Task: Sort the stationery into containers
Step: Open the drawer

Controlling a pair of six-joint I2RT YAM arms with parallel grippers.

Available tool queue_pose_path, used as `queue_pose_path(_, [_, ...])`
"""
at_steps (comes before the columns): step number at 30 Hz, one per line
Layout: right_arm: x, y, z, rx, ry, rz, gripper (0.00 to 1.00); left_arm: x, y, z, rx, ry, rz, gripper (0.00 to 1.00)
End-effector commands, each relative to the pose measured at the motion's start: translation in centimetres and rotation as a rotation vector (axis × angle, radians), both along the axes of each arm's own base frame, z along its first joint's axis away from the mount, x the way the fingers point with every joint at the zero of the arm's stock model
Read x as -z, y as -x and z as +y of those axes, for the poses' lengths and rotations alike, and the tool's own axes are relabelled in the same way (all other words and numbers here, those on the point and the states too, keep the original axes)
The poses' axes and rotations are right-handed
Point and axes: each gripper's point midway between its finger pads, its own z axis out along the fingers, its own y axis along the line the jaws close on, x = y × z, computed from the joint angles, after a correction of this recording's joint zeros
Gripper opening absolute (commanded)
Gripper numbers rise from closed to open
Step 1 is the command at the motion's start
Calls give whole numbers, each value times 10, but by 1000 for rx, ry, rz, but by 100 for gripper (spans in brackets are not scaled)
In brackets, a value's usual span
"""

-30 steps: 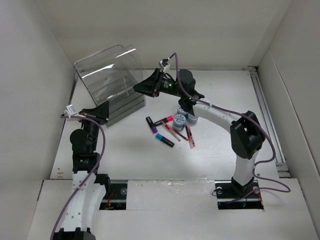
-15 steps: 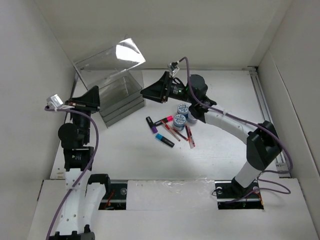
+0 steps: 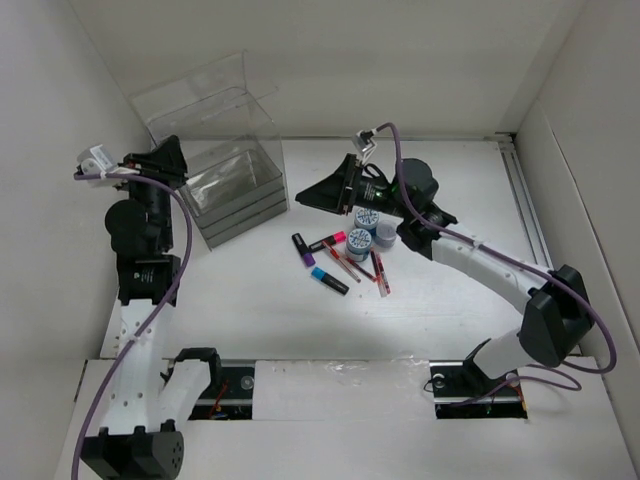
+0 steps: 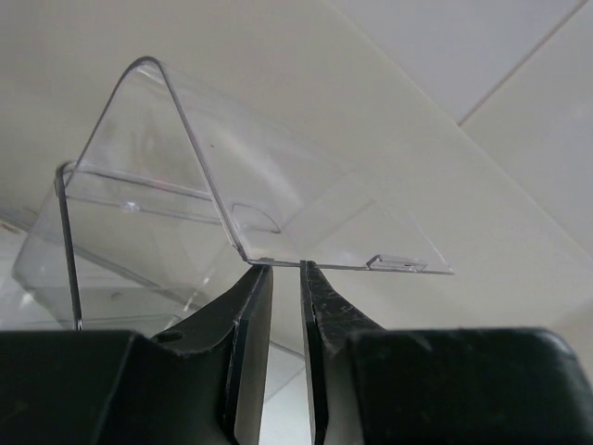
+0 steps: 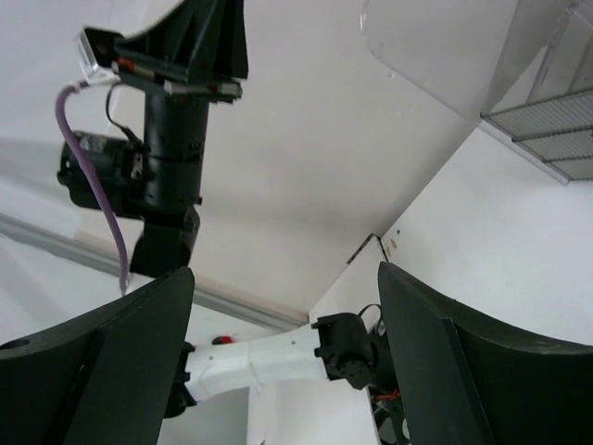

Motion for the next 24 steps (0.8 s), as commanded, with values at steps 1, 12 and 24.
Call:
queue_pose_path(1, [-12, 11, -9, 8, -8, -71, 86, -24, -5, 9, -56, -48, -20, 15])
queue_pose_path(12, [7, 17, -9, 1, 30, -51, 86, -29, -42, 23, -135, -93, 50, 21])
queue_pose_path(24, [15, 15, -8, 1, 50, -39, 86, -41, -66, 42, -202, -116, 83, 24])
